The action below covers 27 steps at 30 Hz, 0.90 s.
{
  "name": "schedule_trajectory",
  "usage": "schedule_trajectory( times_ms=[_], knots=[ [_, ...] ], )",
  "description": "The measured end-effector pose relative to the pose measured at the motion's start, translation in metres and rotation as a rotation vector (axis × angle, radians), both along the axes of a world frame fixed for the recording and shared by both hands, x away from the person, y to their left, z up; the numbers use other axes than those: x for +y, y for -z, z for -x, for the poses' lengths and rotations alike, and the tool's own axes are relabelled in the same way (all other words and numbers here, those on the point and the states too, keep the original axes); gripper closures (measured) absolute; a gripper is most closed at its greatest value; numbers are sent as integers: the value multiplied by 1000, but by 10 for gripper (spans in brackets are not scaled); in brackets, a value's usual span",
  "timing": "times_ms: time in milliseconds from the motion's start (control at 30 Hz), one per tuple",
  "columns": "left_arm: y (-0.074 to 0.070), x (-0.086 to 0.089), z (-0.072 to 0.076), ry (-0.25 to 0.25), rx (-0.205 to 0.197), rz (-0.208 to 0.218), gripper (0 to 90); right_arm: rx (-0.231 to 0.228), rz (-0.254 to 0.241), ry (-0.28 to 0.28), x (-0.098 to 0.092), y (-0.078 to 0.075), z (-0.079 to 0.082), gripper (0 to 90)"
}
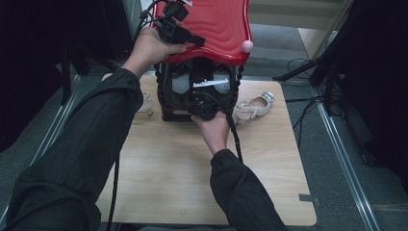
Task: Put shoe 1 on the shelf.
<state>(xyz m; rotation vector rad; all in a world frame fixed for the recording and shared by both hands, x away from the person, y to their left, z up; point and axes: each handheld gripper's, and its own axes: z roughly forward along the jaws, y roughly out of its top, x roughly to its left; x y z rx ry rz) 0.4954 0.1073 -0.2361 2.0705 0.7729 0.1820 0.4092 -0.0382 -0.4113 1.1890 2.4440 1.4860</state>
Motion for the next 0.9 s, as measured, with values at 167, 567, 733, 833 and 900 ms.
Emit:
schedule_trajectory(
  times_ms=[167,567,733,833,900],
  knots=[
    [0,0,1,2,-6,-4,900,0,-20,22,8,0,-7,900],
    [0,0,1,2,-13,-3,900,14,15,41,26,-2,-19,900],
    [0,-1,2,-1,-23,-7,900,22,47,35,28,3,-21,900],
    [0,-1,2,-6,-21,-6,899,22,10,19,24,1,-20,900],
    [0,-1,2,-6,-16,-2,889,12,22,11,22,-1,-18,900]
  ],
)
